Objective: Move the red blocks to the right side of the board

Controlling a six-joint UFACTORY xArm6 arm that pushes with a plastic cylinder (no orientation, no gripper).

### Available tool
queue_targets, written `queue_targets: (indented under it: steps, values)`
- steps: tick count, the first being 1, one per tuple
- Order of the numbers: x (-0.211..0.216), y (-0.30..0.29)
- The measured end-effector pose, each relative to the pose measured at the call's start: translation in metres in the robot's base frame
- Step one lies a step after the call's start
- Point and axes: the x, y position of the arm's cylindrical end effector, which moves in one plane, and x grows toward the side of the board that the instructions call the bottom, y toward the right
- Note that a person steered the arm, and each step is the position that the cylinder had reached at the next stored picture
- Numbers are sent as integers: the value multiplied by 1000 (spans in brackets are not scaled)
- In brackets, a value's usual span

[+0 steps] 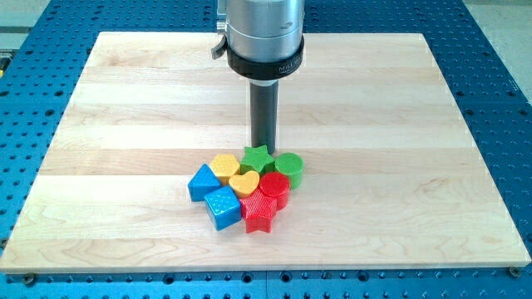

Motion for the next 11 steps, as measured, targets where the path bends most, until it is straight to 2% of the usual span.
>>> queue_targets:
  steps: [3, 4, 5, 6, 7, 8, 10, 11]
  values:
    - [2, 1]
    - [-9, -56]
    - [-2, -162]
    - [75, -175]
    - [122, -139]
    - [130, -69]
    - [77, 60]
    - [72, 81]
